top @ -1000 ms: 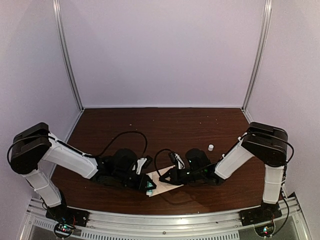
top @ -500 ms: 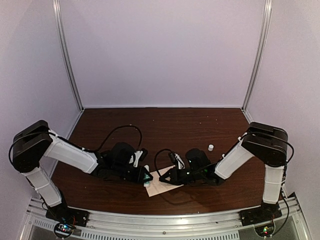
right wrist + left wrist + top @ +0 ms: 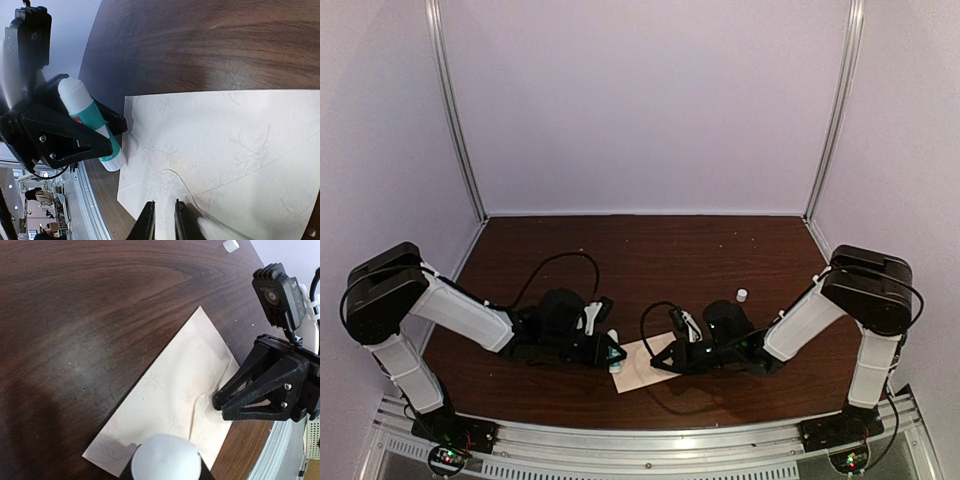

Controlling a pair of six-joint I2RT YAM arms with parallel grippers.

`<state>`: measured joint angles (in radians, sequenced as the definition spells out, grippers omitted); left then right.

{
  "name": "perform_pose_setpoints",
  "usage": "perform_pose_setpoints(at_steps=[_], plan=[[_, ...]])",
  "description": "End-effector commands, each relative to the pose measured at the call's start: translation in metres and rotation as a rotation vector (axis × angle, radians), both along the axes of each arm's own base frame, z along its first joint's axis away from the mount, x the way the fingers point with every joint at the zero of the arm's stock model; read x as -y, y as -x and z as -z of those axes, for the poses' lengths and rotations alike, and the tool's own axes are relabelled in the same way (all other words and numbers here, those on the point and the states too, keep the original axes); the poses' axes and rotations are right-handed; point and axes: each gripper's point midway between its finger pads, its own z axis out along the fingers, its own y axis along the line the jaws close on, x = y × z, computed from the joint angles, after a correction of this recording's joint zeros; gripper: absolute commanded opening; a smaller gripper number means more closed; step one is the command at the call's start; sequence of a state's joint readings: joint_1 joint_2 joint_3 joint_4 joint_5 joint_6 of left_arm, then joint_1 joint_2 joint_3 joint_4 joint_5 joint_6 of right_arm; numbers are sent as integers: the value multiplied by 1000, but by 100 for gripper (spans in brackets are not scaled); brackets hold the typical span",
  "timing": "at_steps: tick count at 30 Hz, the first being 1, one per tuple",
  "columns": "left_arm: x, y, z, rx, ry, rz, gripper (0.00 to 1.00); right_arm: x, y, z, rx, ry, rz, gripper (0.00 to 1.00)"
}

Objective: Place the letter into the envelope and seal it
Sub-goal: Press the envelope flap on the envelope.

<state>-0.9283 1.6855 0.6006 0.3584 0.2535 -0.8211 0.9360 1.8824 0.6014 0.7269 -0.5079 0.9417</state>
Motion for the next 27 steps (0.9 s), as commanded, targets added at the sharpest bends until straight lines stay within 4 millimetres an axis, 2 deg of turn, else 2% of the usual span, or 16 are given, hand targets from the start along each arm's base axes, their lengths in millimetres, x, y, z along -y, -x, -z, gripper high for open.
perform_pose_setpoints(at_steps=[1, 6, 13, 27], plan=[[-29, 18, 38, -78, -136, 1, 0, 24, 5, 38, -64, 135, 41, 15], [-26, 18, 36, -69, -135, 24, 0, 6, -1, 34, -75, 83, 28, 15], [-26, 19, 36, -73, -132, 27, 0, -12, 1, 39, -75, 86, -9, 15], [-27, 20, 36, -76, -132, 28, 0, -16, -3, 60, -103, 130, 15, 15]])
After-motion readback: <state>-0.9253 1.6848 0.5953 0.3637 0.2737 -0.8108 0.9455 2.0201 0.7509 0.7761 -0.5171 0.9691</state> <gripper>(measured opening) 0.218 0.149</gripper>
